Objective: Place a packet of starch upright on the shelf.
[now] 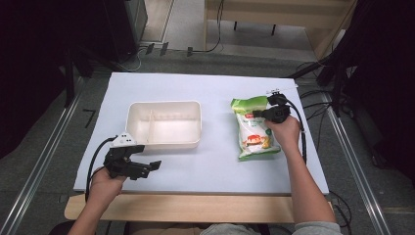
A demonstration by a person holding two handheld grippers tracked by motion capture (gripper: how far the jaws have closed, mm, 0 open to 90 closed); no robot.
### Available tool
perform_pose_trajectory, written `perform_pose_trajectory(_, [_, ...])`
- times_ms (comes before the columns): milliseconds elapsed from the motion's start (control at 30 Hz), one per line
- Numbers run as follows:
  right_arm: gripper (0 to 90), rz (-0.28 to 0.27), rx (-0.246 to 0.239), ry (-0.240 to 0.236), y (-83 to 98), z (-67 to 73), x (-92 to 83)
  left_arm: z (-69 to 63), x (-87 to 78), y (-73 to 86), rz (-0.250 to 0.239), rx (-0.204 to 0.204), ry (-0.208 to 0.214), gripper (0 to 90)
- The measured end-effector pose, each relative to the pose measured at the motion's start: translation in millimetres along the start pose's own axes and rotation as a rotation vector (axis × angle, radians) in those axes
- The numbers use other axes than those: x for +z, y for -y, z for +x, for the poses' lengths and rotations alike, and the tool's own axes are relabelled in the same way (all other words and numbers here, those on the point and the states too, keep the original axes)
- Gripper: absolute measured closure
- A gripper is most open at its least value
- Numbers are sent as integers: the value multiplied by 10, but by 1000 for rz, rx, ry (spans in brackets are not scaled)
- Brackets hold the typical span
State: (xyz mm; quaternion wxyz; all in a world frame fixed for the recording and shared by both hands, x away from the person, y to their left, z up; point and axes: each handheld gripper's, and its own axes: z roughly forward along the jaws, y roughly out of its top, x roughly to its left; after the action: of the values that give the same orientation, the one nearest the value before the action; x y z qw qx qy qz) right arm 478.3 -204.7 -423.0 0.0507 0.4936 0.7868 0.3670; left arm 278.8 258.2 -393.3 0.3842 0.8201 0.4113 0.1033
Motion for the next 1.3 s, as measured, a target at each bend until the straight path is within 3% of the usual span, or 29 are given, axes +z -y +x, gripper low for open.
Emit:
perform_pose_trajectory(233, [900, -37, -18, -24, -13, 102, -226, 1, 3, 0, 4, -4, -5, 147])
perform_pose_trajectory(867, [900, -139, -115, -60, -98, 578, -794, 16, -8, -1, 6, -7, -2, 147])
perform_pose_trajectory(1033, [900, -163, -146, -59, -140, 712, -861, 16, -8, -1, 5, -7, -2, 147])
perform_pose_trajectory(1300, [900, -173, -153, -65, -200, 822, -912, 24, -3, 1, 5, -13, -7, 147])
